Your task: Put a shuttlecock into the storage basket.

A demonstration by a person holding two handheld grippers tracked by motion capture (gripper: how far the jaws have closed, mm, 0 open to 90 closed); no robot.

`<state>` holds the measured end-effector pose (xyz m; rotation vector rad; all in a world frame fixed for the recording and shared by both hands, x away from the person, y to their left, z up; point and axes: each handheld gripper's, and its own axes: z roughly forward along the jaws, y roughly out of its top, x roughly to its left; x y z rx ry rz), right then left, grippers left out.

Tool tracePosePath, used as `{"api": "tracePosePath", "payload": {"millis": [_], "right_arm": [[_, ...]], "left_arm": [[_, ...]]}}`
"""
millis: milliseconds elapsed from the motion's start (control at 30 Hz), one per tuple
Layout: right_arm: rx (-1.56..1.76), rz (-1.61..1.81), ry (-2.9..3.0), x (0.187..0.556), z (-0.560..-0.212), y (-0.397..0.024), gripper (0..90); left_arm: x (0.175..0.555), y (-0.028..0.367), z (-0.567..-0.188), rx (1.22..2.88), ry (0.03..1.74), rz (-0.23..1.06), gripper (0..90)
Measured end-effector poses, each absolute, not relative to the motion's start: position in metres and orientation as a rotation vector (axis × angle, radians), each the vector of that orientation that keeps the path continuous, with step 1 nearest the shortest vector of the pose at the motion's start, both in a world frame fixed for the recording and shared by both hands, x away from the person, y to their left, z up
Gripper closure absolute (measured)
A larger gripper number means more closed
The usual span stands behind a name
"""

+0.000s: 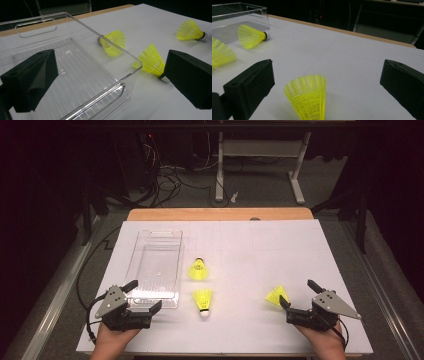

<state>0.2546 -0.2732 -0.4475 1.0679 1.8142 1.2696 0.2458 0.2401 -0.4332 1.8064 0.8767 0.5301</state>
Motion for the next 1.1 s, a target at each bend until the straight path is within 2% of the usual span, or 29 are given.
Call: {"api": "tracePosePath", "payload": {"millis": [1100], "right_arm": [[1.075, 1.249, 1.804, 0.2567, -0.4483, -0.2769, 0.1]], "left_arm": [[0.2472, 0.2413, -0.4335, 1.807, 0.875, 0.523, 0.4]]}}
